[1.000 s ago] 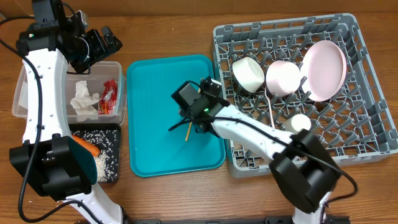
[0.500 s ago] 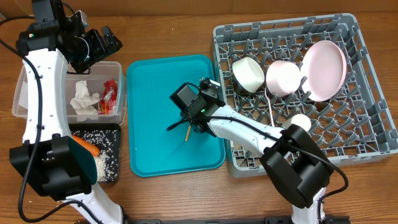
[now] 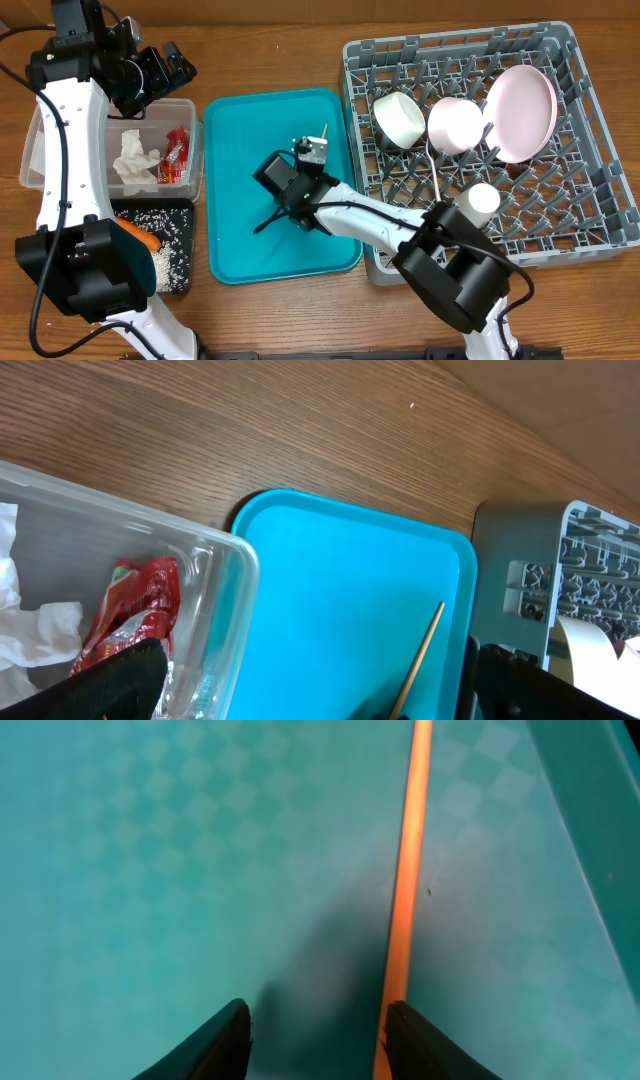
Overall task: Sort waste into correct bins and load items into the dishwasher
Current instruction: 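Grasp the wooden chopstick on the teal tray with the right gripper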
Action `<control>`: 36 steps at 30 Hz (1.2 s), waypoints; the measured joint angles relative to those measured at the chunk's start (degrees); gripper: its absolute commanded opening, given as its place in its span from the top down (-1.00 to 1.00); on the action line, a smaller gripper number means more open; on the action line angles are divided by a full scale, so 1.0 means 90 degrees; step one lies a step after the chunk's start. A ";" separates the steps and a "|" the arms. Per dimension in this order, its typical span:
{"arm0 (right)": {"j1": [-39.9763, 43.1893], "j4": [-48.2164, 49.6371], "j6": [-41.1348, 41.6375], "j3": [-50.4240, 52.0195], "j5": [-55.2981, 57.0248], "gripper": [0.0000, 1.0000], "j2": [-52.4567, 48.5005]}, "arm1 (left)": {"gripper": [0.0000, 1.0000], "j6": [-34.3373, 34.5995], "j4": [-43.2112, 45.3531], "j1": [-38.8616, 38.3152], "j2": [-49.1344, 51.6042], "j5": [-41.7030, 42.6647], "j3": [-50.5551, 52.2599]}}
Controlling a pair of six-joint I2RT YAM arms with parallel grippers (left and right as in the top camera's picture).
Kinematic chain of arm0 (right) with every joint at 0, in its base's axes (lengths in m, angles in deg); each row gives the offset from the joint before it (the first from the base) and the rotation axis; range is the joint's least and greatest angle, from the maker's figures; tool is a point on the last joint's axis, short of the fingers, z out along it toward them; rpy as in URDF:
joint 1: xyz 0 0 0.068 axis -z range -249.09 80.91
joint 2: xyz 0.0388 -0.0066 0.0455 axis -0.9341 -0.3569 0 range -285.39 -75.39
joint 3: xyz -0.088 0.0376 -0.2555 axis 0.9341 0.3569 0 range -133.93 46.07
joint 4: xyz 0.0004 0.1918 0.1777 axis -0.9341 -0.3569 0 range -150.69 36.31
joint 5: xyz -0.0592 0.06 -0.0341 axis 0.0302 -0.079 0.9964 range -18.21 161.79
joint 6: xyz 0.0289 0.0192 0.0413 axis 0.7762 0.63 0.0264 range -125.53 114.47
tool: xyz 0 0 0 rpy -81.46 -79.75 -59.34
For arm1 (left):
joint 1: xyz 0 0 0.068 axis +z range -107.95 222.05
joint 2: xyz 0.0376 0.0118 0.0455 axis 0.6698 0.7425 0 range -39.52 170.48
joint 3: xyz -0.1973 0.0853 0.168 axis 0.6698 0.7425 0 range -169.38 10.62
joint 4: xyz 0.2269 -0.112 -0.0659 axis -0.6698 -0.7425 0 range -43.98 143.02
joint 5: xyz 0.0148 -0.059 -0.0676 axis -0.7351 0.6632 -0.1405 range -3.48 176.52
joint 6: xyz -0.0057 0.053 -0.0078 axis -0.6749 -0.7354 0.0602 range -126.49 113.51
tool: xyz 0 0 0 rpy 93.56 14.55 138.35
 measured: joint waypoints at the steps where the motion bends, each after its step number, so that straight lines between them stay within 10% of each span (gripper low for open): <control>1: 0.0002 -0.0007 -0.0015 0.0000 0.0034 0.07 -0.0007 | -1.00 0.0000 0.0000 0.0000 0.0000 0.0000 0.0000; 12: 0.0036 -0.0078 -0.0136 -0.0002 0.0158 -0.19 -0.0007 | -1.00 0.0002 0.0000 0.0000 0.0000 0.0002 0.0000; 19: 0.0036 -0.0226 -0.0136 -0.0002 0.0158 0.48 -0.0010 | -1.00 0.0000 -0.0002 0.0000 0.0000 0.0000 0.0000; 36: 0.0080 0.0100 -0.0012 0.0121 0.0374 0.51 -0.0138 | -1.00 0.0002 0.0000 0.0000 0.0000 0.0000 0.0000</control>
